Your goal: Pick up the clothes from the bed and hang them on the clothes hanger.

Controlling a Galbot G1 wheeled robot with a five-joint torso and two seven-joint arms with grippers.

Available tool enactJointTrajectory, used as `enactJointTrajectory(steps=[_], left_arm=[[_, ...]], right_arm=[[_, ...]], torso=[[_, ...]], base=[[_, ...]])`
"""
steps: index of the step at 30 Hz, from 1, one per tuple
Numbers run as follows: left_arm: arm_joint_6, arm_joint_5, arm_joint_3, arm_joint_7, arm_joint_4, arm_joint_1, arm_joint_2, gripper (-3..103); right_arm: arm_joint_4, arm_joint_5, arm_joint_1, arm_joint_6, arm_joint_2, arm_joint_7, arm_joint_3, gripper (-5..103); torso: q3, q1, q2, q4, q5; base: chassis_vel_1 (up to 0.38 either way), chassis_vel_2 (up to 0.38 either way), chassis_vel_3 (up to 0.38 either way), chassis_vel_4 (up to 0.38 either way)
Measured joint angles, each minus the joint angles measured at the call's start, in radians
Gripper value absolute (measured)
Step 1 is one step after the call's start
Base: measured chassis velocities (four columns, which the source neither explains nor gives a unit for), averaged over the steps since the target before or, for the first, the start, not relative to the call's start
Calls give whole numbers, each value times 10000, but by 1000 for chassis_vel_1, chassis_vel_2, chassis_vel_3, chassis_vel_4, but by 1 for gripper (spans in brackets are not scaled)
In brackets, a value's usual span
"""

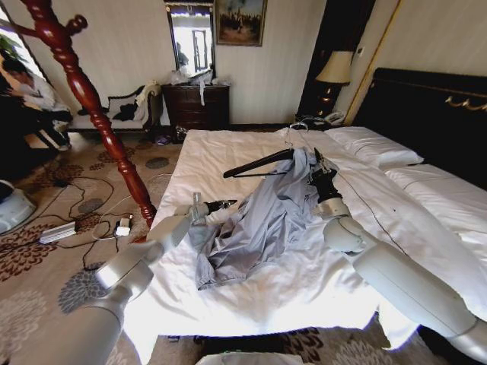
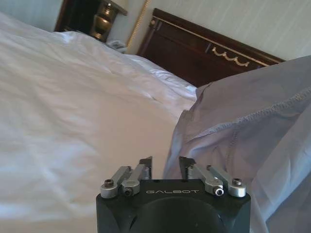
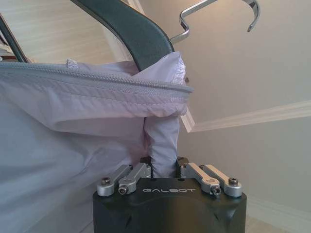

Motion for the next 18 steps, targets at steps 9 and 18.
enactJointTrajectory(steps=[9,18], left_arm=[[46,398,-109,75,619,-114,-566,69],[-325,38,-268,403,709,-9,-823,65]], right_arm=[[300,155,129,-27,-128,-1,15,20],[488,291,276,-50,-111,27,12,20]], torso=[[0,-1,0,3,0],[0,-1,0,1,0]], base=[[0,0,0,0],[0,0,0,0]])
